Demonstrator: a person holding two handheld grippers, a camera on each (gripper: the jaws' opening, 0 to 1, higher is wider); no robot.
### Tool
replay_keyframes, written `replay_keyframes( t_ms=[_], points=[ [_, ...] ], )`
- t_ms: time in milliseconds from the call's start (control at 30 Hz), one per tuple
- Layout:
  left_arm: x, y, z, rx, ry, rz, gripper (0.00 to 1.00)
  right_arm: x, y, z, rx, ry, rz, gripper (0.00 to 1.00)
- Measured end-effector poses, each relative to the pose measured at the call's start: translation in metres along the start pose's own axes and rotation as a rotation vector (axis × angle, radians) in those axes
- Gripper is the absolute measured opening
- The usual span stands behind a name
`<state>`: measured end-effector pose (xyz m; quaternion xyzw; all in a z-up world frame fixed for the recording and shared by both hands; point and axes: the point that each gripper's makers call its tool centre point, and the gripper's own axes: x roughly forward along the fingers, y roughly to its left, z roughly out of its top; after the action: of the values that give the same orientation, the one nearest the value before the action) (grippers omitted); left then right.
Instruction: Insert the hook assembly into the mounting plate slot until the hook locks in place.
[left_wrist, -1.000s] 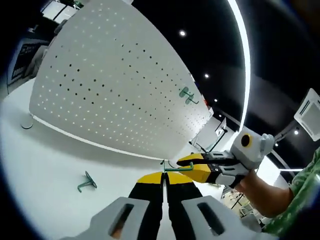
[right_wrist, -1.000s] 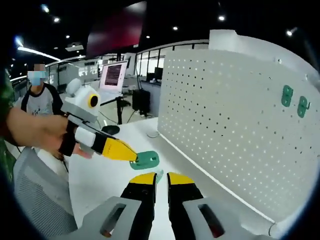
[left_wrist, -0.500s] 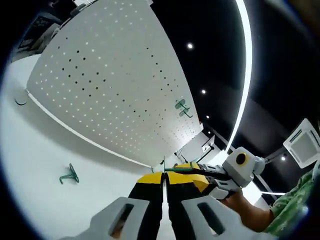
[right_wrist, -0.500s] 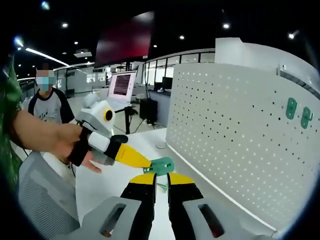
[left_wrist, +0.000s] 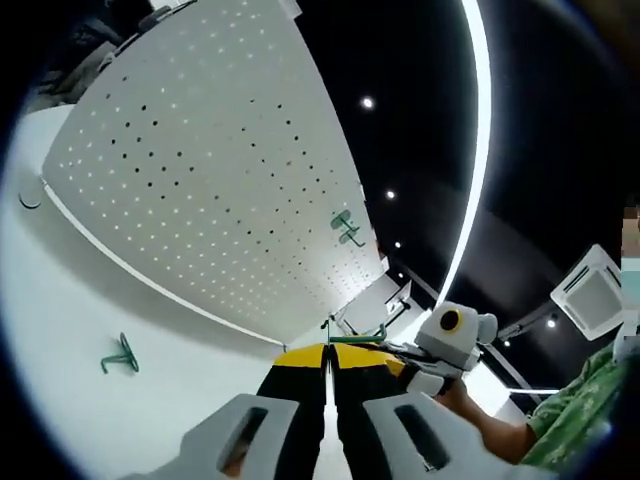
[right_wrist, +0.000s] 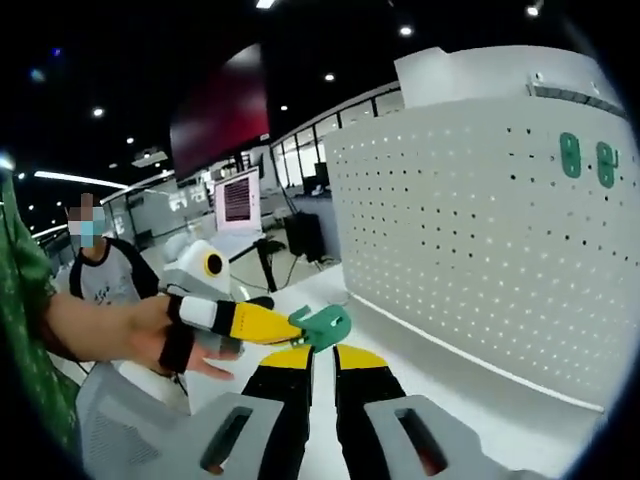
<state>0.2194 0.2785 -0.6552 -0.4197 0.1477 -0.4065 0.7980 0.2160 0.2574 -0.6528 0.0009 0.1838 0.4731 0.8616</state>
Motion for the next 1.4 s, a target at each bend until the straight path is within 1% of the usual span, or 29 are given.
replay_keyframes(
  t_ms=[33,100,200,233,267,333,533,633,767,867,1000,1067,1200,1300,1400],
  points=[
    [0.000,-0.002,0.001,0.004,-0.002,-0.007,0.01,0.000,0.001,0.001,0.026,-0.002,0.008,0.06],
    [0.000,-0.005,0.003,0.001,-0.010,-0.023,0.01,-0.001,0.002,0.002,0.041,-0.014,0.018,0.06],
    [0.000,-0.008,0.004,0.002,-0.015,-0.038,0.01,-0.002,0.004,0.006,0.090,-0.035,0.040,0.06],
    [-0.001,-0.009,0.005,-0.003,-0.020,-0.045,0.01,-0.003,0.005,0.008,0.114,-0.045,0.050,0.06],
    [-0.001,-0.010,0.006,-0.005,-0.025,-0.051,0.01,-0.004,0.008,0.010,0.158,-0.058,0.071,0.06],
    [-0.001,-0.015,0.008,-0.013,-0.039,-0.080,0.01,-0.005,0.009,0.013,0.210,-0.084,0.095,0.05],
    [-0.001,-0.020,0.010,-0.014,-0.048,-0.102,0.01,-0.008,0.010,0.016,0.307,-0.116,0.138,0.03],
    [-0.002,-0.023,0.011,-0.020,-0.053,-0.120,0.01,-0.010,0.013,0.019,0.414,-0.141,0.185,0.03],
    [-0.002,-0.027,0.013,-0.041,-0.062,-0.143,0.01,-0.012,0.012,0.020,0.476,-0.157,0.219,0.02],
    [-0.002,-0.029,0.012,-0.057,-0.064,-0.154,0.01,-0.013,0.013,0.021,0.511,-0.165,0.241,0.02],
    [-0.002,-0.028,0.009,-0.051,-0.056,-0.152,0.01,-0.011,0.013,0.020,0.514,-0.166,0.236,0.03],
    [-0.001,-0.028,0.010,-0.052,-0.063,-0.150,0.01,-0.011,0.013,0.021,0.514,-0.170,0.235,0.02],
    [-0.001,-0.027,0.008,-0.027,-0.059,-0.136,0.04,-0.013,0.015,0.024,0.546,-0.178,0.254,0.00],
    [-0.001,-0.028,0.009,0.002,-0.054,-0.134,0.04,-0.013,0.016,0.024,0.544,-0.176,0.254,0.00],
    [0.000,-0.028,0.008,0.042,-0.038,-0.119,0.05,-0.013,0.015,0.023,0.547,-0.174,0.256,0.00]
  ],
)
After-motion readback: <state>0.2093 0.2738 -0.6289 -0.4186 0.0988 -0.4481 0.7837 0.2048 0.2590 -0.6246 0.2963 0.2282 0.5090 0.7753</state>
